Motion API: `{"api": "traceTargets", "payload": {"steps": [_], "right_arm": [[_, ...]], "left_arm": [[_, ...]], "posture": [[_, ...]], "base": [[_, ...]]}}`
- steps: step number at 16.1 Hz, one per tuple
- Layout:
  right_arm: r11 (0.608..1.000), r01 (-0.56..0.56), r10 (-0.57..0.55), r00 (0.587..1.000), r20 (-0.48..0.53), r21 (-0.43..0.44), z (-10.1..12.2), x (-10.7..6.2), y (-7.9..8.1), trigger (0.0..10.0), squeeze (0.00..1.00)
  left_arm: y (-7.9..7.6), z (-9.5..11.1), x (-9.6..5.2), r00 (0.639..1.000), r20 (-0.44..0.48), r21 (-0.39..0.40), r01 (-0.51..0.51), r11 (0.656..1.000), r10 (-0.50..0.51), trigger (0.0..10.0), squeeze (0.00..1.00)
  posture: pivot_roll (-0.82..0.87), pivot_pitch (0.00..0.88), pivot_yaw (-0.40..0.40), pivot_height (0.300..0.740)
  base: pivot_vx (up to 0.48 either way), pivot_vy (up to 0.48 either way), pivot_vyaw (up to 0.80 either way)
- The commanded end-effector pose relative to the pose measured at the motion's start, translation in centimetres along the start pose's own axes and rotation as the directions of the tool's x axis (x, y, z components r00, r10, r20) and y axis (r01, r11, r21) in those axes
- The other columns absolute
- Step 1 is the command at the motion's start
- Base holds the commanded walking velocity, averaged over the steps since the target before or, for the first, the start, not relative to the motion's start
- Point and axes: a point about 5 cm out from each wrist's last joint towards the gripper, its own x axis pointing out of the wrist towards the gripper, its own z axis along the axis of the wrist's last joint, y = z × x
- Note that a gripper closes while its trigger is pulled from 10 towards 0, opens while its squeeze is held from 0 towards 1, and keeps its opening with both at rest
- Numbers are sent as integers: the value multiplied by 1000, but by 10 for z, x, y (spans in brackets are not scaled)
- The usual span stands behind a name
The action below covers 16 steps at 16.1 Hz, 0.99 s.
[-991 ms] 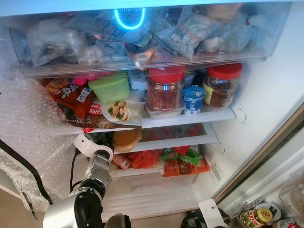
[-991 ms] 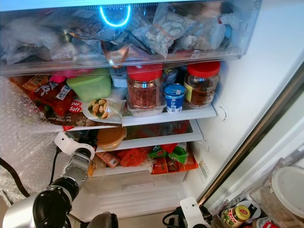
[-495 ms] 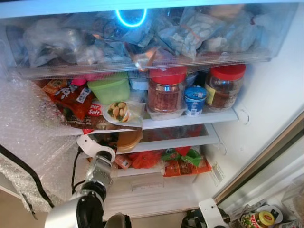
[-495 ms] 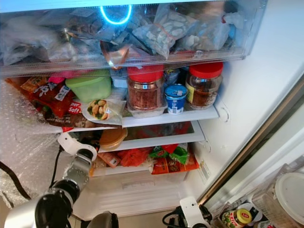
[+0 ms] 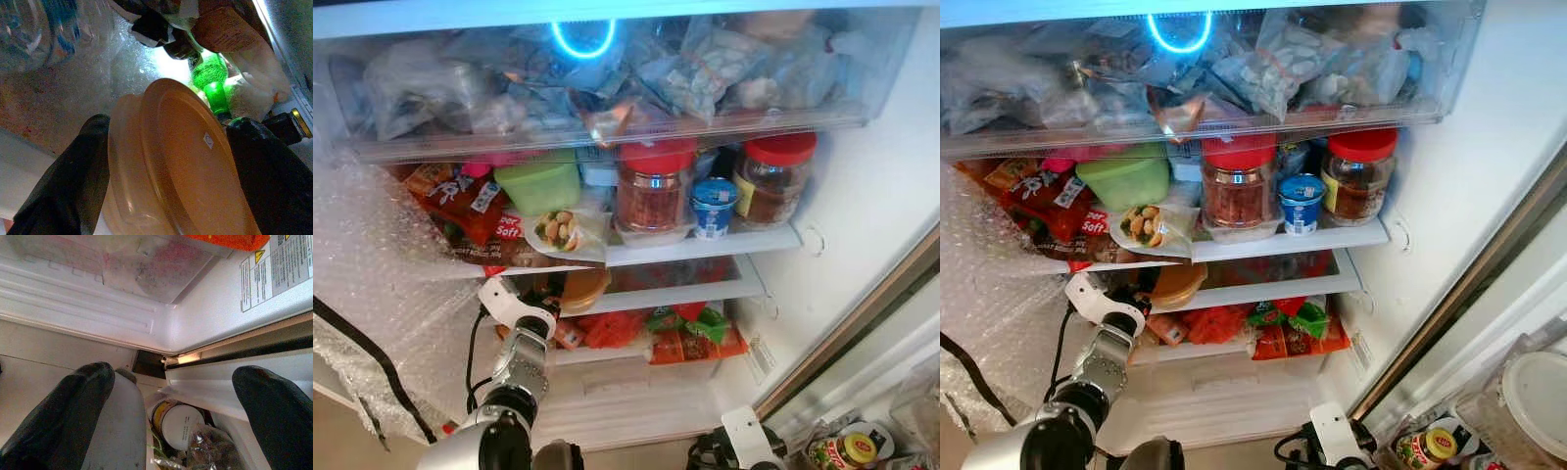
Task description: Restocking fridge
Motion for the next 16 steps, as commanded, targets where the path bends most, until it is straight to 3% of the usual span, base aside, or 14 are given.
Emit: {"api": "traceTargets", "payload": {"steps": [1,12,16], "right_arm": [[1000,-11,11,1000,-10,-4,-2,0,3,10000,0],[1000,-18,18,1000,-12,-12,2,1,3,10000,0],[1000,-18,18,1000,-14,-15,2,1,3,10000,0]], "left_arm": [[-7,11,4,998,42,51,54,997,-56,10000,0],[4,8,-11,997,32,64,67,996,-69,10000,0],[7,-3,-22,997,12,23,80,997,-80,10000,0]], "posture": [[-32,0,3,656],[-17,0,-2,656],[-16,0,-2,656]], "base": [[0,0,0],[0,0,0],[0,0,0]]}}
